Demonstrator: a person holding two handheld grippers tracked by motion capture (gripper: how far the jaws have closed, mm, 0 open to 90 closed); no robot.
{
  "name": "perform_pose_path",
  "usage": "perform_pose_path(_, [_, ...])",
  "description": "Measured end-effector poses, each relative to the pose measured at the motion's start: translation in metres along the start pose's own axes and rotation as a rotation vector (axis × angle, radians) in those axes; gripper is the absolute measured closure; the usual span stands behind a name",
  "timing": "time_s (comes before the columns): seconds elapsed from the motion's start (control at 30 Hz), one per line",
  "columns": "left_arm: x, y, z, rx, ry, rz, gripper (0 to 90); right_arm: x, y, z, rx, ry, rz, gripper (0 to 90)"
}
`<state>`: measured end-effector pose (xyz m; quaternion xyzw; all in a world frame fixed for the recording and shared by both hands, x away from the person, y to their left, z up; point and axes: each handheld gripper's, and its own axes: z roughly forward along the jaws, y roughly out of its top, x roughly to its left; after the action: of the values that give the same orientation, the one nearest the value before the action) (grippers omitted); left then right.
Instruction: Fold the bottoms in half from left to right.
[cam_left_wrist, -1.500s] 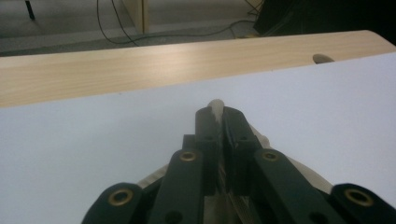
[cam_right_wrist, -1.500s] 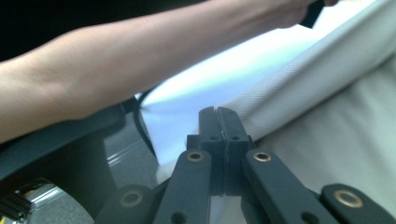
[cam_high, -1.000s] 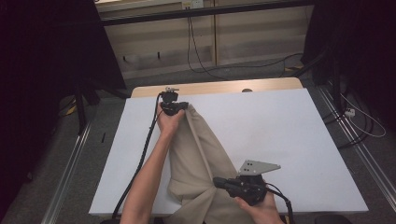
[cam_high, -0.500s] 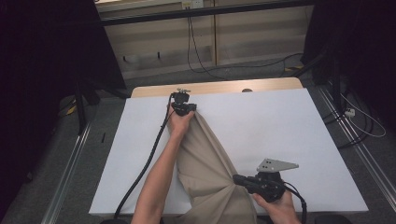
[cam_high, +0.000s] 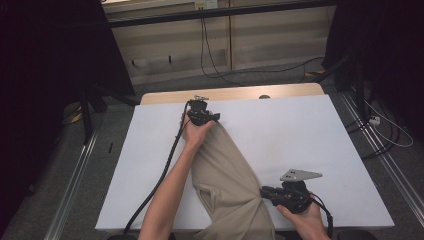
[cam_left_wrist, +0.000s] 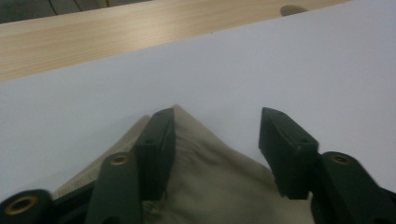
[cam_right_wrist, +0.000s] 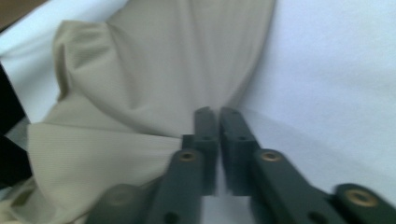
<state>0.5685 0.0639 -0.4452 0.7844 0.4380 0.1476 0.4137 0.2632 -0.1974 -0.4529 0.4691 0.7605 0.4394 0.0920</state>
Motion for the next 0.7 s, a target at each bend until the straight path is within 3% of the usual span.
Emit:
perform_pose_path(0.1, [-0.002,-0.005,-0.015,-0.021,-0.027,0.005,38.9,0.003,0.004,-0.007,-0.047,0.004,-0.019,72.1])
perform_pose_path(0.17, [-0.004,-0.011,-0.027,-0.034,-0.029,0.015,37.6,0.01,0.009,-0.011,-0.079,0.024,-0.058,69.5])
perform_pose_path(0.23, [-0.004,-0.019,-0.041,-0.024,-0.033,0.039,34.0,0.02,0.01,-0.006,-0.057,0.08,-0.087,68.2])
perform_pose_path(0.27, [-0.006,-0.029,-0.055,-0.023,-0.048,0.05,32.1,0.033,0.008,0.005,-0.008,0.125,-0.126,64.9])
perform_pose_path(0.3, [-0.006,-0.029,-0.055,-0.023,-0.048,0.05,31.0,0.033,0.008,0.005,-0.008,0.125,-0.126,64.9])
perform_pose_path(0.43, [-0.01,-0.05,-0.086,-0.02,-0.071,0.076,29.1,0.059,0.006,0.03,0.075,0.191,-0.214,59.7])
perform_pose_path(0.57, [-0.021,-0.074,-0.121,-0.006,-0.121,0.105,27.8,0.076,0.011,0.047,0.096,0.231,-0.274,57.0])
perform_pose_path(0.63, [-0.029,-0.088,-0.137,0.011,-0.144,0.142,27.8,0.081,0.009,0.05,0.109,0.232,-0.293,57.3])
perform_pose_path(0.7, [-0.039,-0.102,-0.152,0.022,-0.175,0.164,27.7,0.083,0.004,0.052,0.126,0.215,-0.313,68.0])
